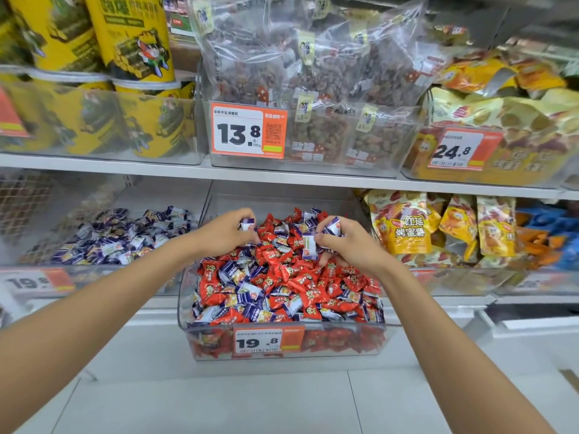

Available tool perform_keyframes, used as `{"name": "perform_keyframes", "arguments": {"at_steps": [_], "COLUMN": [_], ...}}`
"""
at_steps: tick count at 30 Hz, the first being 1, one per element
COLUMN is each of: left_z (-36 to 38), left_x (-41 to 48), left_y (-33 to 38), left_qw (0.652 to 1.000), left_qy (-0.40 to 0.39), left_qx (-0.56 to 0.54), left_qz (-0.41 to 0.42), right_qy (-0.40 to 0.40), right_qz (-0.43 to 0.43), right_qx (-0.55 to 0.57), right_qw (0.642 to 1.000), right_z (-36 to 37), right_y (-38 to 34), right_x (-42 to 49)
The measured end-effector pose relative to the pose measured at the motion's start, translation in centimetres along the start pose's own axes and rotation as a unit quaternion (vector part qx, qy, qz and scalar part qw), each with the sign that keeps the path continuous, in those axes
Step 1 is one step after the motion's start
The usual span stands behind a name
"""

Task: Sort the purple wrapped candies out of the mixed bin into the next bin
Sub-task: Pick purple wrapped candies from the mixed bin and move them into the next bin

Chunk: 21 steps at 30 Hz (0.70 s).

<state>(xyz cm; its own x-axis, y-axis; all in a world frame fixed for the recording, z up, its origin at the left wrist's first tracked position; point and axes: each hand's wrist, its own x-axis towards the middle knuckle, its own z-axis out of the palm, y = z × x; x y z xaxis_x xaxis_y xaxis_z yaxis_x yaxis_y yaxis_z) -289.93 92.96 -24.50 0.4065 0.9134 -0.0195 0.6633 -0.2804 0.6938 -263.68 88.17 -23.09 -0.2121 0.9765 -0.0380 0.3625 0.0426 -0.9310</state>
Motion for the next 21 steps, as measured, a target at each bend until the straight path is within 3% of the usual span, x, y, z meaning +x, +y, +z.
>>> {"name": "perform_keyframes", "arguments": {"at_steps": [4, 9, 12, 21], "left_z": [-0.5, 0.8, 1.7, 0.5], "left_x": [-1.8, -2.9, -2.8, -3.6], "left_y": [0.8, 0.4, 0.4, 1.1], "left_qw": [0.995, 0.967, 0.959, 0.996], "left_qy": [-0.104, -0.187, -0.186, -0.09], "left_qx": [-0.005, 0.171, 0.214, 0.024], "left_qz": [0.002, 0.0, -0.009, 0.014], "right_qy": [0.005, 0.016, 0.013, -0.072], "right_qz": [-0.007, -0.016, -0.006, 0.033], "right_qx": [-0.012, 0.04, 0.072, 0.16], "right_qw": [1.0, 0.999, 0.997, 0.984], "right_z": [0.6, 2.0, 2.8, 3.8], "right_y": [0.0, 0.2, 0.2, 0.3], "right_x": [-0.8, -1.4, -1.7, -2.4]}}
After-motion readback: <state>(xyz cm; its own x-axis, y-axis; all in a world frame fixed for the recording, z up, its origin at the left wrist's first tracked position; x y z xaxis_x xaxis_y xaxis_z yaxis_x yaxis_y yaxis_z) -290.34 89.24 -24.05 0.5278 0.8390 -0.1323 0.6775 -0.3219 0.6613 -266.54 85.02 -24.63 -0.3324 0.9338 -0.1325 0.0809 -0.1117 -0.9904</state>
